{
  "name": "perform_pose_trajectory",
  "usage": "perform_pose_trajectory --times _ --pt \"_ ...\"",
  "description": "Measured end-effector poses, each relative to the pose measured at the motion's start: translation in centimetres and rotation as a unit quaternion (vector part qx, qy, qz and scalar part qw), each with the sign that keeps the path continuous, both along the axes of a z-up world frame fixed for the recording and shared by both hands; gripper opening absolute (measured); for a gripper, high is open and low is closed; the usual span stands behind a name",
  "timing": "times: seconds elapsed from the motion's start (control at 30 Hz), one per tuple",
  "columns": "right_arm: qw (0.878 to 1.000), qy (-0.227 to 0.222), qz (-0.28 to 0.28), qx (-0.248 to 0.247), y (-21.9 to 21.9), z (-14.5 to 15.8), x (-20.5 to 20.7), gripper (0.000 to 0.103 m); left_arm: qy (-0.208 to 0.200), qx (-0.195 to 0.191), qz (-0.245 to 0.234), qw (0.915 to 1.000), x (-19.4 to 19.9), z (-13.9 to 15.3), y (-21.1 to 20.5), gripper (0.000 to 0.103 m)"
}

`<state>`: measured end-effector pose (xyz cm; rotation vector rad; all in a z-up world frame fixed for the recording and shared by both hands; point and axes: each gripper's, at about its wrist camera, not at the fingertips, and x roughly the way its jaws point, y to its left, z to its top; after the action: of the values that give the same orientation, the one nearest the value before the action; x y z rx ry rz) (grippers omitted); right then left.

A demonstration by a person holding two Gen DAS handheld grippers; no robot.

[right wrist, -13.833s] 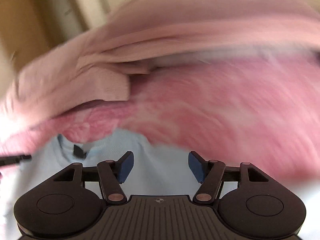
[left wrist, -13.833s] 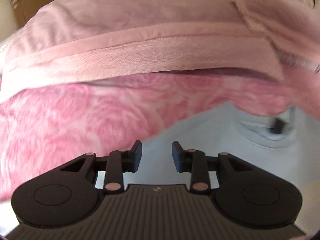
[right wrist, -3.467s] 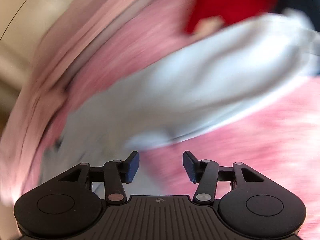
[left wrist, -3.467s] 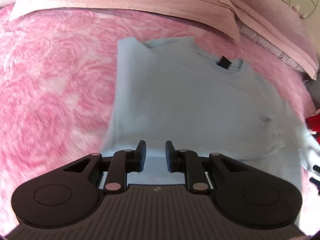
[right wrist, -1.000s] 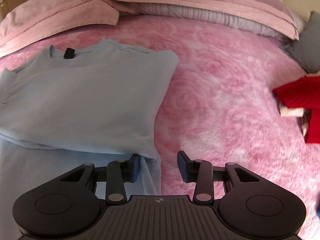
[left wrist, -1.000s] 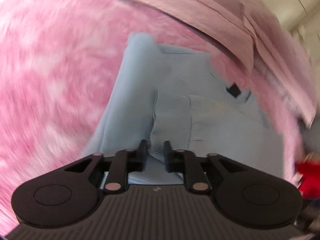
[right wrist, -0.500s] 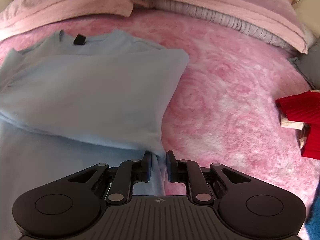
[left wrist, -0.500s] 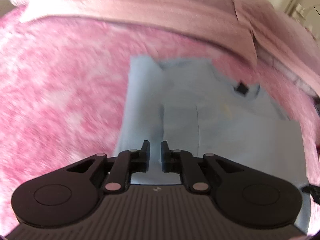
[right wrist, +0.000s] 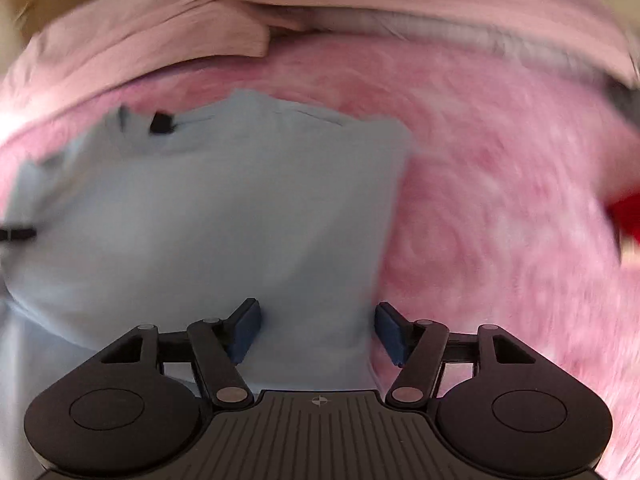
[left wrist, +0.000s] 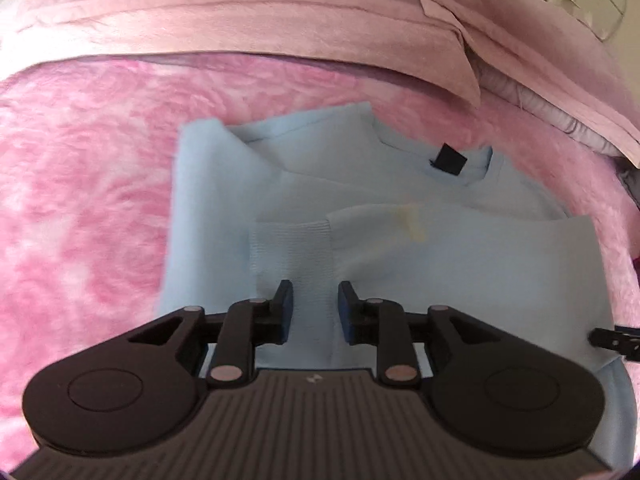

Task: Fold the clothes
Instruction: 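Smooth the folded sweatshirt sides with both grippers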

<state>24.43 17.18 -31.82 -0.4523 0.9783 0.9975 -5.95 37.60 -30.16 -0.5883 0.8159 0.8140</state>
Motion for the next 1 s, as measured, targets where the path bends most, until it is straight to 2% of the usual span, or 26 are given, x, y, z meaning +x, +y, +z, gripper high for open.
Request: perform_pose_trajectory --times 0.07,0.1,0.2,0.27,0.37,0.47,0.63,0.7,0.73,0.77,0.87,1.0 --pt "0.999 0.020 -0.030 0.007 -1.3 0.9 0.6 0.061 -0.008 0.010 -0.011 0.9999 -1.6 1.2 -1.3 0.018" --pt "0.999 0.012 -0.031 0.021 -2.2 1.9 0.2 0.061 -0.007 0.005 -0.018 0.9998 -2.3 1.4 -2.2 0.018" --pt "0.999 0.002 0.002 0.052 -4.5 4.0 -2.5 0.061 0.003 -0.013 -0.038 0.9992 -4.6 1.5 -4.8 0.018" --pt "0.998 -0.004 0.036 0.047 -5.5 4.0 -5.2 0.061 0.015 -0.028 -0.044 0.9985 -6.3 0.8 -6.6 0.018" --pt "0.998 -0.011 0.067 0.005 -7.4 2.5 -9.3 0.061 0.020 -0.039 -0.043 0.9981 -9.9 0.0 -9.3 0.018" --pt "0.998 -0.010 0.050 -0.044 -11.5 1.1 -12.1 0.061 0.041 -0.061 -0.040 0.9965 -12.8 0.8 -11.3 0.017" --pt "0.995 -0.020 0.017 -0.097 -17.4 2.3 -16.3 0.061 0.086 -0.106 -0.034 0.9901 -17.3 2.8 -14.1 0.015" --pt "0.989 -0.019 0.010 -0.150 -17.6 3.2 -17.7 0.061 0.103 -0.124 -0.031 0.9864 -19.1 3.6 -15.3 0.014" --pt "0.985 -0.013 0.001 -0.170 -17.7 3.7 -18.3 0.061 0.109 -0.129 -0.030 0.9852 -19.8 4.3 -15.8 0.014" --pt "0.986 0.005 -0.023 -0.166 -18.1 4.6 -18.7 0.061 0.101 -0.122 -0.031 0.9870 -19.9 6.1 -16.0 0.014" --pt "0.993 0.050 -0.075 -0.082 -19.1 9.6 -19.7 0.061 0.078 -0.097 -0.034 0.9916 -19.9 11.5 -16.7 0.015" --pt "0.995 0.068 -0.073 -0.021 -18.0 16.2 -21.0 0.062 0.066 -0.052 -0.048 0.9953 -18.5 18.7 -17.7 0.029"
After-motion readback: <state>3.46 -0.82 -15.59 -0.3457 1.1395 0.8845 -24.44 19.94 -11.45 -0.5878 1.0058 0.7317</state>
